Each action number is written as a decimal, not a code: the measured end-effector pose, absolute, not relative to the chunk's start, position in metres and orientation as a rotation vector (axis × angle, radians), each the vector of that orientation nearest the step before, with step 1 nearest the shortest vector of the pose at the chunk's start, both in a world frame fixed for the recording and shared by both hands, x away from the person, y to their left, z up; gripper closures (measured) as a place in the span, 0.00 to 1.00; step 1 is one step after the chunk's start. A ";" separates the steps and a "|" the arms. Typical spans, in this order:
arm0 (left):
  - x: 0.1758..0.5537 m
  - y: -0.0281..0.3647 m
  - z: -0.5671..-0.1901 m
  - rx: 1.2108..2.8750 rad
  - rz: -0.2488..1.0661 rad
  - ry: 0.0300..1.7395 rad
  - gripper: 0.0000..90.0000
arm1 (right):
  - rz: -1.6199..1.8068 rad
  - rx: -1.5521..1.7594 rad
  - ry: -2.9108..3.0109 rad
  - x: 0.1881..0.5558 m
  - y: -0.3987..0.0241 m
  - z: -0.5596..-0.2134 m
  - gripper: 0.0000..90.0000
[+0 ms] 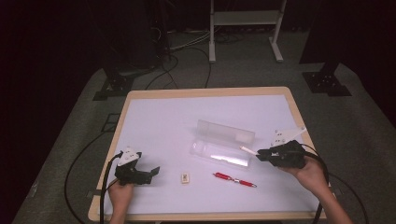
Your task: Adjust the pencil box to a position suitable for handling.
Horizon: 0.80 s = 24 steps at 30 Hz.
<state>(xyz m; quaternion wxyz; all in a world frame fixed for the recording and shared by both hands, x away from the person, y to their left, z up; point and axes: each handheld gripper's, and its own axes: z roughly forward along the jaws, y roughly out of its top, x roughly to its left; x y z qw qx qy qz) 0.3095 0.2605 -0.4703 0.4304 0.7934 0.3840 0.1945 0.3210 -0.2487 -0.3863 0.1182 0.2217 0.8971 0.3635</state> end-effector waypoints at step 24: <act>0.309 0.261 -0.470 1.981 0.478 0.956 0.00 | 1.064 0.567 2.645 0.347 -0.217 -0.373 0.87</act>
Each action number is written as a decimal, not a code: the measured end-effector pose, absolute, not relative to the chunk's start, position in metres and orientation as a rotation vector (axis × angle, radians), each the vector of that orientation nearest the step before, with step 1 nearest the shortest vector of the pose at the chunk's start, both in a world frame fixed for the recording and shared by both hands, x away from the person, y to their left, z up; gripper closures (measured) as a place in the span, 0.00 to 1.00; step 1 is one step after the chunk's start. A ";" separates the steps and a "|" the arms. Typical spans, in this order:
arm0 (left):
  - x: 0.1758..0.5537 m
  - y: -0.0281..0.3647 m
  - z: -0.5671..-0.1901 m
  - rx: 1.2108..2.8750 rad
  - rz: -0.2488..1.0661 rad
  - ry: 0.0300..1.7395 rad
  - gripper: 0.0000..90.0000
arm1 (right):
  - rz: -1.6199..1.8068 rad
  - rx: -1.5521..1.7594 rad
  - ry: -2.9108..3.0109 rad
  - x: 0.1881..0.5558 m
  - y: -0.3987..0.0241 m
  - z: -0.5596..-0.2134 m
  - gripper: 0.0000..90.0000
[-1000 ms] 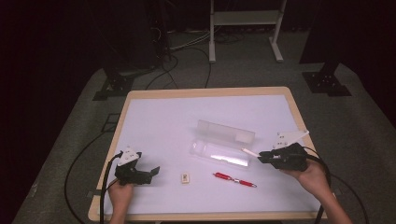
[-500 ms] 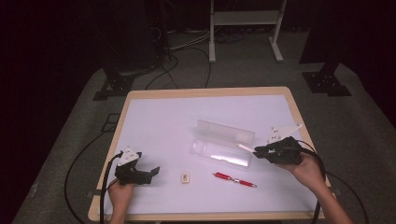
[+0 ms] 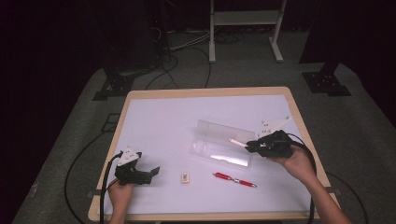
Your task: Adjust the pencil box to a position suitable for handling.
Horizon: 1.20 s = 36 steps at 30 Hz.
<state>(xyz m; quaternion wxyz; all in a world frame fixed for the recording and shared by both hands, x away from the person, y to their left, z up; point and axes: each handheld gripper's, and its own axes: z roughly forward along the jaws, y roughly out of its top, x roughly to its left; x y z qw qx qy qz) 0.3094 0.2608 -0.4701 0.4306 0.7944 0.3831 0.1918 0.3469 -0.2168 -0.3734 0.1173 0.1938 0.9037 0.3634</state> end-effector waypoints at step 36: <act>0.310 0.261 -0.470 1.971 0.471 0.948 0.00 | 0.956 0.543 2.789 0.401 -0.156 -0.421 0.86</act>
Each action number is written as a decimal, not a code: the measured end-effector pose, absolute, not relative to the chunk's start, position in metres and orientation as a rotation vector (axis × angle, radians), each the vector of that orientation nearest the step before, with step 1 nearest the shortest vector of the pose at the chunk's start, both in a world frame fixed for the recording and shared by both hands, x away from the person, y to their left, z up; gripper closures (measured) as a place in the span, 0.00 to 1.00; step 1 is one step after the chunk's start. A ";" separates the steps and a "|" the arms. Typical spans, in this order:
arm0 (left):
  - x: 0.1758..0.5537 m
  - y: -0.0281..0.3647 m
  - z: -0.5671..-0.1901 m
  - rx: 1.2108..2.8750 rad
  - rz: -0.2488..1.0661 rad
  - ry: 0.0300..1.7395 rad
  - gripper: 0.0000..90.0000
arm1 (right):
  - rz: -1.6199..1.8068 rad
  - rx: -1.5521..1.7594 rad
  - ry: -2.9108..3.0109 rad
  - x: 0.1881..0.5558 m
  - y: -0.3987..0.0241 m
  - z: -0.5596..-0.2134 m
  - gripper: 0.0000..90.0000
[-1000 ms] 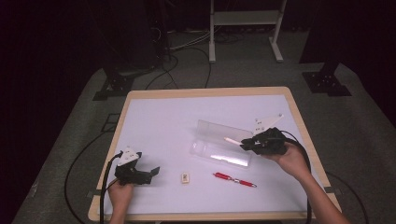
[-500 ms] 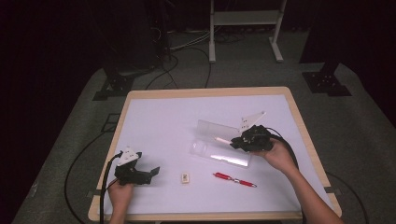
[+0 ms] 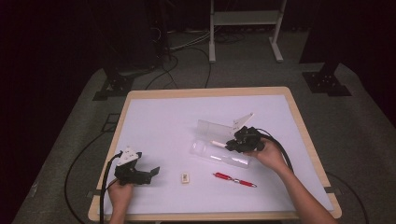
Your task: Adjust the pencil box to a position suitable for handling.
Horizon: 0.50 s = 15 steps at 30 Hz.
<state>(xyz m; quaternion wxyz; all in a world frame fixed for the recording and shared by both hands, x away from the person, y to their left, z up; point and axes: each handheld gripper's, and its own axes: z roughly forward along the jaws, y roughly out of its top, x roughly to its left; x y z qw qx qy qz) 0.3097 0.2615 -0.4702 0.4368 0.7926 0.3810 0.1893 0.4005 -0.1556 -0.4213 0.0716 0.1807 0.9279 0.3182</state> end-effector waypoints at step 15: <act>0.310 0.262 -0.470 1.969 0.469 0.949 0.00 | 0.917 0.561 2.833 0.406 -0.150 -0.443 0.86</act>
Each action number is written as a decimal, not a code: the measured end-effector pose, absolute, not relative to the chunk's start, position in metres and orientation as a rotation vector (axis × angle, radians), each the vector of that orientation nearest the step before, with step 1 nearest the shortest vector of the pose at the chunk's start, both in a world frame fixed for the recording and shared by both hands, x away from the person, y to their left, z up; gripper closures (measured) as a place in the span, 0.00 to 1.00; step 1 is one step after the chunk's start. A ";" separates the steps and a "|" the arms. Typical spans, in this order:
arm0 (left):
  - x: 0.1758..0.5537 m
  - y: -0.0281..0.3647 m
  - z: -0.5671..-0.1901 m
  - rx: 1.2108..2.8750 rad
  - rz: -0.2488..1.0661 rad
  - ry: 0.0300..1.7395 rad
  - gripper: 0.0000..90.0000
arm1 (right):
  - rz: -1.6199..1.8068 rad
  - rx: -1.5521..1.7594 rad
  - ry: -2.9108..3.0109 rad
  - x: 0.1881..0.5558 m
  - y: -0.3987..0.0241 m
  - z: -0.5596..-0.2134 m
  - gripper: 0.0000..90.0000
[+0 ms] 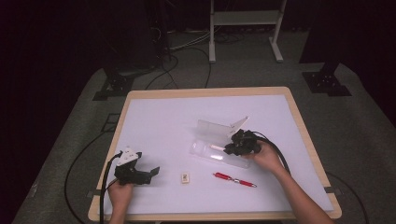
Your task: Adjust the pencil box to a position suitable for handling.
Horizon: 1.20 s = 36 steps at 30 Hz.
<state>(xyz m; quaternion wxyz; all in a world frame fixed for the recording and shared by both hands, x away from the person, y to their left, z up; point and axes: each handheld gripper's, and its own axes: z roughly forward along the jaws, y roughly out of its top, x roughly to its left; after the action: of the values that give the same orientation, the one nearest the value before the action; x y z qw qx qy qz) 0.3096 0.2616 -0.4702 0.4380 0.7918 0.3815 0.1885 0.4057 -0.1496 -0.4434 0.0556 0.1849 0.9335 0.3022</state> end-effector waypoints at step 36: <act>0.310 0.261 -0.470 1.977 0.470 0.948 0.00 | 1.040 0.568 2.789 0.379 -0.172 -0.424 0.75</act>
<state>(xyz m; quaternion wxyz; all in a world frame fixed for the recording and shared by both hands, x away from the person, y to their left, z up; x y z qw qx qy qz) 0.3098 0.2613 -0.4703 0.4348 0.7939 0.3809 0.1887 0.3787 -0.1722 -0.4236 0.0558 0.1872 0.9189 0.3427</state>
